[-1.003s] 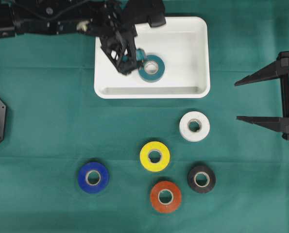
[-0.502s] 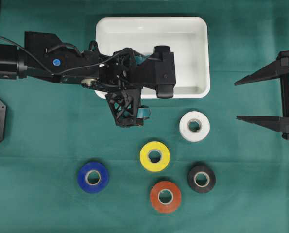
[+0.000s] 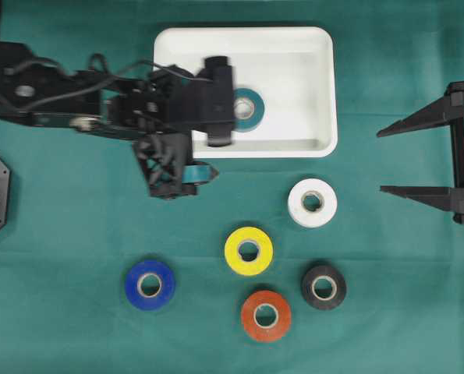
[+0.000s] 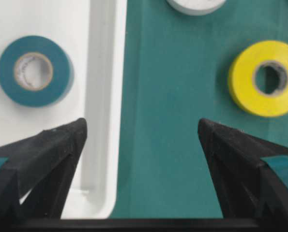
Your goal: Pick up the tape from a random location and place it into the white case.
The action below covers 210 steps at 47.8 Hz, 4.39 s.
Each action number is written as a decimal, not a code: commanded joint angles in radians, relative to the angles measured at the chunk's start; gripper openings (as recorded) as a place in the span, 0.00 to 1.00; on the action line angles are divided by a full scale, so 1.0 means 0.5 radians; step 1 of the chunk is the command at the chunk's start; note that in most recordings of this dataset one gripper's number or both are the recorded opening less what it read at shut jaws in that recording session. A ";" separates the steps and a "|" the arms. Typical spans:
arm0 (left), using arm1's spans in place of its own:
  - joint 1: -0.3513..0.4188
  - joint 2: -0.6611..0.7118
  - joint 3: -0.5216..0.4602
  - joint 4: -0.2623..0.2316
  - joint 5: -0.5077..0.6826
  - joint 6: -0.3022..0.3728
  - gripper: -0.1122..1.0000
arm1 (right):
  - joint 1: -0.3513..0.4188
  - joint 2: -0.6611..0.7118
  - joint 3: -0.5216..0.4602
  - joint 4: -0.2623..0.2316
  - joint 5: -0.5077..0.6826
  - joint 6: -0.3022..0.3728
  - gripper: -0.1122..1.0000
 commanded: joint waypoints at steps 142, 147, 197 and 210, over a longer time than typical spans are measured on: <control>0.000 -1.755 1.378 -0.009 -0.405 -0.012 0.97 | 0.586 0.021 -0.058 0.040 0.156 0.015 0.91; 0.000 -1.755 1.378 -0.009 -0.405 -0.012 0.97 | 0.693 0.028 -0.058 0.040 0.184 0.018 0.91; 0.000 -1.755 1.378 -0.012 -0.399 -0.012 0.97 | 0.761 0.868 -0.604 0.040 0.114 0.015 0.91; 0.000 -1.755 1.374 -0.012 -0.396 -0.012 0.97 | 0.801 1.132 -0.831 0.040 0.123 0.012 0.91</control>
